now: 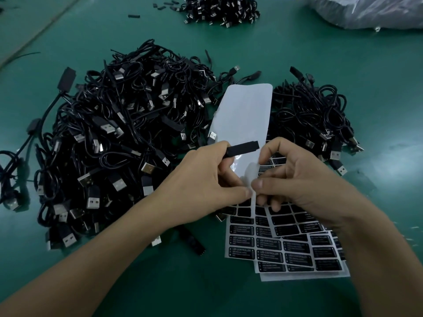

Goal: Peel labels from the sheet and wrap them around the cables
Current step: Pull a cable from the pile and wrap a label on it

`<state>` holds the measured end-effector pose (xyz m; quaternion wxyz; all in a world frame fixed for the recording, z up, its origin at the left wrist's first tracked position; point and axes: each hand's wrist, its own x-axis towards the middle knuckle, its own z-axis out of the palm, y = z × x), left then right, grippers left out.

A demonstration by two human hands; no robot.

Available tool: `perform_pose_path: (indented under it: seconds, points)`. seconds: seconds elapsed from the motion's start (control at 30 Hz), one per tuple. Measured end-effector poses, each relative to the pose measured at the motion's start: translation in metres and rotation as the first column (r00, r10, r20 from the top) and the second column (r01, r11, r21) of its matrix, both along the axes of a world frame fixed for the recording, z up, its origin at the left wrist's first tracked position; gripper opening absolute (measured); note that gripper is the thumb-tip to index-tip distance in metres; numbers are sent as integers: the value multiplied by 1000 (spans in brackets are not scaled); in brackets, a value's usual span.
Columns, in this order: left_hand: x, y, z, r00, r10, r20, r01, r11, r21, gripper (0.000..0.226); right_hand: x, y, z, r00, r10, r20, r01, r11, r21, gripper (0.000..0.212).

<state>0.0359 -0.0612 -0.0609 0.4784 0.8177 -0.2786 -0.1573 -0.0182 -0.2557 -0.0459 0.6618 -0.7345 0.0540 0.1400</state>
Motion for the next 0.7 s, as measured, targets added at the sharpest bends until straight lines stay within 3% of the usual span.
perform_pose_path:
  seconds: [0.2,0.3,0.37,0.47,0.53,0.7]
  points:
    - [10,5,2,995,49,-88,-51,999,-15,46,-2,-7,1,999,-20,36,27,976,-217,32]
    - [13,5,3,979,135,-151,-149,985,-89,44,-3,-10,0,993,39,114,15,898,-440,26]
    - [14,4,2,973,160,-167,-181,976,-123,44,-4,-8,-1,967,51,248,96,831,-548,17]
    - [16,3,0,967,177,-184,-206,966,-154,45,-5,0,-1,874,23,485,260,822,-508,14]
    - [16,3,0,960,197,-199,-231,958,-167,43,-5,7,-1,810,88,580,297,790,-536,15]
    - [15,3,2,954,211,-213,-248,954,-166,39,-3,25,-9,782,185,595,338,676,-655,13]
